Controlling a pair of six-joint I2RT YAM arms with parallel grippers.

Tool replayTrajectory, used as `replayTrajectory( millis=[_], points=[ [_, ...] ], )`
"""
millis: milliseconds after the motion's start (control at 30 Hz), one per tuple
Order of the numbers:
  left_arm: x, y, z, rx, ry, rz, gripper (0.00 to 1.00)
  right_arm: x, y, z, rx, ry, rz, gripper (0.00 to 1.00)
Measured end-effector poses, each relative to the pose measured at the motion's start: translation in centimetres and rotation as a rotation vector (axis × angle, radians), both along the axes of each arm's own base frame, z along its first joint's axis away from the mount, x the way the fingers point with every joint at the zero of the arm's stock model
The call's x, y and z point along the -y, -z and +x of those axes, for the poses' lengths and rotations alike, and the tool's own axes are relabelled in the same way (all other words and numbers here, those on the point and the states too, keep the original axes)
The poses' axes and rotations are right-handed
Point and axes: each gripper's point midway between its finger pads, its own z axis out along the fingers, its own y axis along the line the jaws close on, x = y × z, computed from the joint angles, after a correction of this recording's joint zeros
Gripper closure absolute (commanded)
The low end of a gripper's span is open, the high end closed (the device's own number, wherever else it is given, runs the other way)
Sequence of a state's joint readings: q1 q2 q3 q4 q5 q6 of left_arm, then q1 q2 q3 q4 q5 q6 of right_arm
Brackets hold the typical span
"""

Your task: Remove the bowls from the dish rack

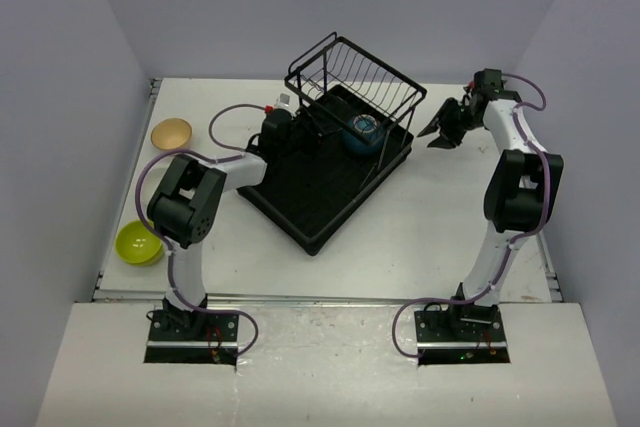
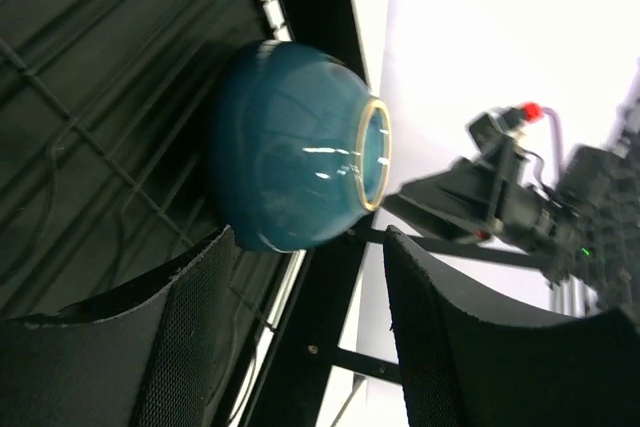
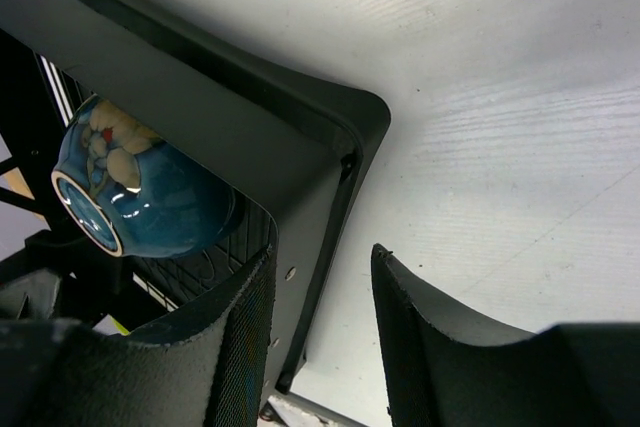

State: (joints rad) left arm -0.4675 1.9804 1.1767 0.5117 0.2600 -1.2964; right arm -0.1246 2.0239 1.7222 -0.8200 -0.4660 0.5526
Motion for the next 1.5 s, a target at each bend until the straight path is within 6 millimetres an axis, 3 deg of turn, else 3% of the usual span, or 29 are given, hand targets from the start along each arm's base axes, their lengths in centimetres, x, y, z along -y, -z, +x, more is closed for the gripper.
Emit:
replayTrajectory(
  millis=[400, 467, 600, 700, 767, 1133, 1500],
  points=[
    [-1.2, 3.3, -0.2, -0.133, -0.033, 0.143, 0.38, -2.3, 1.7, -0.4, -0.030, -0.066, -0.001, 0.57],
    [-1.5, 3.9, -0.4, -0.156, -0.039, 0.160, 0.38, -2.4, 2.2, -0.4, -0.041, -0.067, 0.005, 0.61],
    [-1.9, 3.8, -0.1, -0.166, -0.056, 0.185, 0.38, -2.9, 1.9, -0.1, -0.031, -0.067, 0.033, 0.84],
    [-2.7, 4.1, 0.3, -0.171, -0.078, 0.231, 0.39, -3.2, 1.7, 0.1, -0.022, -0.069, 0.043, 0.87],
    [-3.6, 4.4, 0.6, -0.176, -0.095, 0.269, 0.39, -3.2, 1.8, 0.1, -0.026, -0.064, 0.046, 1.00],
    [-7.4, 2.0, 2.0, -0.106, -0.181, 0.474, 0.39, -3.1, 1.7, -0.1, -0.029, -0.029, 0.058, 1.00],
    [-9.8, 1.6, 3.9, -0.120, -0.191, 0.542, 0.39, -2.9, 1.7, -0.6, 0.044, -0.004, 0.038, 1.00]
  ],
)
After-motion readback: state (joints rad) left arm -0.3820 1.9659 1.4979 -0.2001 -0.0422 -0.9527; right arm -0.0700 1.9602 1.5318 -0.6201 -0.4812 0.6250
